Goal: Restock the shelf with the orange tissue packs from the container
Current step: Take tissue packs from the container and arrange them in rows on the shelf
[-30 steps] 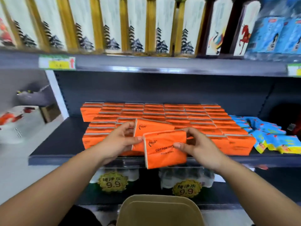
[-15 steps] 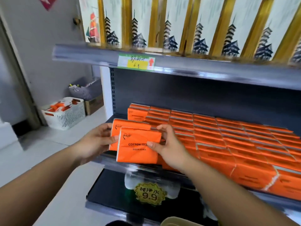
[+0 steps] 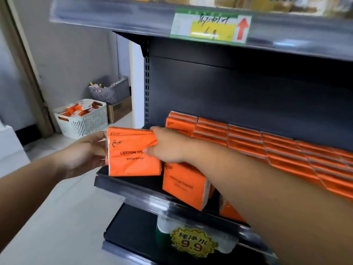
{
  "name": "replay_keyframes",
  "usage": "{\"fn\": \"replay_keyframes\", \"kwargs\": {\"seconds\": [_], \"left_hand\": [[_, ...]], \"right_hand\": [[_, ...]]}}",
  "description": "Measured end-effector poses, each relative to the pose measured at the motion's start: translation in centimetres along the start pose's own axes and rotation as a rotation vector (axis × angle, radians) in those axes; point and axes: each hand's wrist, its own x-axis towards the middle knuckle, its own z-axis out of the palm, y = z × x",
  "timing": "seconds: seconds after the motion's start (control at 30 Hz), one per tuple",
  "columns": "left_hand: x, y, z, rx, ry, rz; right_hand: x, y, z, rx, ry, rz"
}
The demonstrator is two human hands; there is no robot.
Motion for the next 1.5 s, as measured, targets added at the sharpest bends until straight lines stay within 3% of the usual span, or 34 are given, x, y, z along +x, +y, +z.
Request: {"fn": "replay_keyframes", "kwargs": {"seconds": [0.3,0.53,0.63,0.83,1.0,1.17,1.3,1.4,1.5], "left_hand": [[0.6,-1.6,1.3,-0.023,-0.119,-0.013],[0.1,-2.3,3.8,-0.047,-0.203,-0.089],[-0.1,-2.2,4.4,-0.077,-0.147,-0.075],[-0.2,-2.0,4.9,-0.119,-0.105,-0.062],[-0.4,-2.4,5.1,-0.081,-0.120,-0.081],[-0.7,-1.9,5.4,-0.090,-0.076,-0.075],[-0.6,-0.5,5.4,-0.048,0.028,0.012],[1.1,0.4,4.0,-0.059,0.050,0.051],[3.2,0.7,2.1,-0.007,0.108,0.032]], "right_hand": [[-3.9,1.5,3.2,-0.143,0.118,-0.191],[-7.4,3.3,2.4,-0.434,-0.003,-0.401],[-8.1,3.6,2.1,-0.513,-0.001,-0.489],[-10.0,2.3,5.4,-0.194,-0.059,-0.361],[-9.8,5.0,4.0,-0.017,0.047,-0.191],[-10.1,4.7,3.7,0.184,0.042,-0.191],[-7.6,2.8,2.1,0.457,0.230,-0.198],[-3.4,2.6,0.5,0.388,0.349,-0.158],[0.6,3.4,-0.6,0.256,0.310,-0.086]]}}
